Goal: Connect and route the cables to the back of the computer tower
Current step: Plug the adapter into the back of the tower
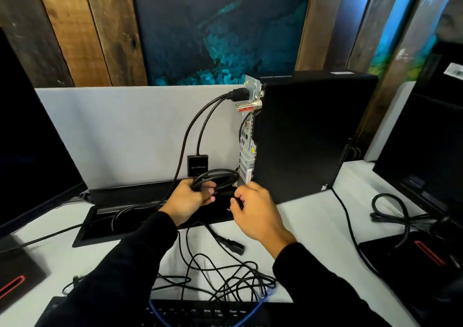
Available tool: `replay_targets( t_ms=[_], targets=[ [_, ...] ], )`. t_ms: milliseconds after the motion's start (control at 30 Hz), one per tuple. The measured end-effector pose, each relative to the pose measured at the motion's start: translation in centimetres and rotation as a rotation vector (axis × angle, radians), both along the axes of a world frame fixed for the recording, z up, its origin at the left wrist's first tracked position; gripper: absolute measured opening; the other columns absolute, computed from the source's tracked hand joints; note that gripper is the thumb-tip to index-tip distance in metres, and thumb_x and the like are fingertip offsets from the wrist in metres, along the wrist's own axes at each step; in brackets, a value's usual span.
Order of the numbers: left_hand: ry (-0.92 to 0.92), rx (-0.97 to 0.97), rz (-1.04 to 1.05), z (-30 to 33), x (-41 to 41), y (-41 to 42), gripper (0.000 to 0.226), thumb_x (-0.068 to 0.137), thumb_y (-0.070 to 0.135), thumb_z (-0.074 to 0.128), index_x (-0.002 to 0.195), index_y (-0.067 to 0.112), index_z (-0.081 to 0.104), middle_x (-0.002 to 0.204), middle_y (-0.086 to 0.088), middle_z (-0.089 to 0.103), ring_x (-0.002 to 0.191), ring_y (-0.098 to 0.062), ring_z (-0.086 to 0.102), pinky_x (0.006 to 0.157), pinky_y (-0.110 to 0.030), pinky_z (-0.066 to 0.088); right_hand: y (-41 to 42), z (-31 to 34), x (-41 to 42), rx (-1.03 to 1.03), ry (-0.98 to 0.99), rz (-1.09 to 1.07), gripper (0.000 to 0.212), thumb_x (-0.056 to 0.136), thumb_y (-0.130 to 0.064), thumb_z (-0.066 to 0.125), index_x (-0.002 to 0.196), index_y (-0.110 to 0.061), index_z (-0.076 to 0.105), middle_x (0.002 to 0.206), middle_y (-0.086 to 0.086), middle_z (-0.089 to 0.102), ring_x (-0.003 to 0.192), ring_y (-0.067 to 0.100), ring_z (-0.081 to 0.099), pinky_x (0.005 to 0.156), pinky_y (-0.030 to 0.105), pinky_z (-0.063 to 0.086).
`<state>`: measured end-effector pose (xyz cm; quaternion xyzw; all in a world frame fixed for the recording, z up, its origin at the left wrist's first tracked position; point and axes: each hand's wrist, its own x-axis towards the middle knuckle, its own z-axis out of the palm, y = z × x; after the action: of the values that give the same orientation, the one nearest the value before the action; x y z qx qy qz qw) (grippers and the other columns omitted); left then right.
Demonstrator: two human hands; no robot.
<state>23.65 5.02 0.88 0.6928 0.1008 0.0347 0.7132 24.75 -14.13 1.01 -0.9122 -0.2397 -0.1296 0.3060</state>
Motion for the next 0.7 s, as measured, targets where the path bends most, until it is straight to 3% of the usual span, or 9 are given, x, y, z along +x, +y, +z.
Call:
replay_targets(
  t_ms=[67, 167, 267, 333, 400, 567, 700],
  targets=[
    [-0.057, 0.174, 0.112, -1.1, -0.2, 1.1, 0.010, 0.092, -0.005, 0.068, 0.091, 0.004, 0.073, 0.079, -0.006, 0.069, 0.071, -0.020, 0.063, 0.067, -0.022, 0.056, -0.3, -0.4, 0.2, -0.027, 0.020, -0.014, 0.015, 0.096, -0.032, 0.059, 0.095, -0.019, 0.067, 0.099, -0.002, 0.057, 0.083, 0.025, 0.061, 0.075, 0.039, 0.055],
    [-0.070, 0.415, 0.189, -1.9, -0.3, 2.8, 0.008, 0.088, 0.011, 0.078, 0.081, 0.014, 0.077, 0.072, -0.004, 0.074, 0.066, -0.019, 0.068, 0.073, -0.034, 0.057, -0.4, -1.1, 0.3, -0.062, 0.065, -0.013, 0.017, 0.097, -0.033, 0.060, 0.099, -0.019, 0.068, 0.100, -0.001, 0.061, 0.084, 0.024, 0.063, 0.075, 0.038, 0.057],
    [-0.081, 0.582, 0.217, -1.5, -0.8, 2.5, 0.012, 0.089, 0.016, 0.077, 0.077, 0.014, 0.075, 0.062, -0.001, 0.072, 0.061, -0.008, 0.069, 0.069, -0.026, 0.053, 0.1, -1.7, 0.0, -0.136, 0.113, 0.028, 0.028, 0.097, -0.035, 0.059, 0.117, -0.019, 0.069, 0.109, 0.000, 0.066, 0.095, 0.025, 0.066, 0.082, 0.039, 0.058],
    [-0.100, 0.651, 0.216, -1.4, -1.3, 2.0, 0.013, 0.090, 0.013, 0.074, 0.077, 0.011, 0.074, 0.061, 0.001, 0.070, 0.061, -0.004, 0.067, 0.064, -0.017, 0.049, 1.0, -1.9, -0.2, -0.184, 0.094, 0.075, 0.037, 0.098, -0.034, 0.057, 0.131, -0.017, 0.064, 0.123, 0.002, 0.064, 0.108, 0.025, 0.064, 0.092, 0.039, 0.056],
    [-0.092, 0.732, 0.200, -1.7, -1.6, 1.9, 0.014, 0.090, 0.009, 0.072, 0.076, 0.014, 0.072, 0.068, 0.003, 0.071, 0.068, -0.008, 0.068, 0.069, -0.019, 0.049, 2.0, -1.9, -0.3, -0.223, 0.077, 0.101, 0.044, 0.099, -0.032, 0.055, 0.140, -0.013, 0.057, 0.137, 0.005, 0.058, 0.121, 0.027, 0.059, 0.104, 0.040, 0.050],
    [-0.001, 0.899, 0.092, -0.7, -1.1, 2.1, 0.024, 0.085, 0.005, 0.069, 0.068, 0.021, 0.064, 0.070, 0.008, 0.064, 0.068, -0.008, 0.059, 0.071, -0.022, 0.046, 2.8, -2.2, 0.3, -0.335, 0.107, 0.068, 0.035, 0.099, -0.031, 0.056, 0.128, -0.010, 0.060, 0.131, 0.009, 0.055, 0.116, 0.033, 0.060, 0.098, 0.042, 0.052],
    [-0.030, 0.917, 0.083, -1.3, -0.8, 3.1, 0.014, 0.087, 0.013, 0.074, 0.077, 0.023, 0.073, 0.082, 0.004, 0.073, 0.082, -0.010, 0.066, 0.079, -0.017, 0.046, 2.7, -2.6, 0.8, -0.334, 0.141, 0.117, 0.041, 0.099, -0.031, 0.060, 0.134, -0.010, 0.057, 0.136, 0.008, 0.054, 0.123, 0.030, 0.056, 0.104, 0.041, 0.048]
  ],
)
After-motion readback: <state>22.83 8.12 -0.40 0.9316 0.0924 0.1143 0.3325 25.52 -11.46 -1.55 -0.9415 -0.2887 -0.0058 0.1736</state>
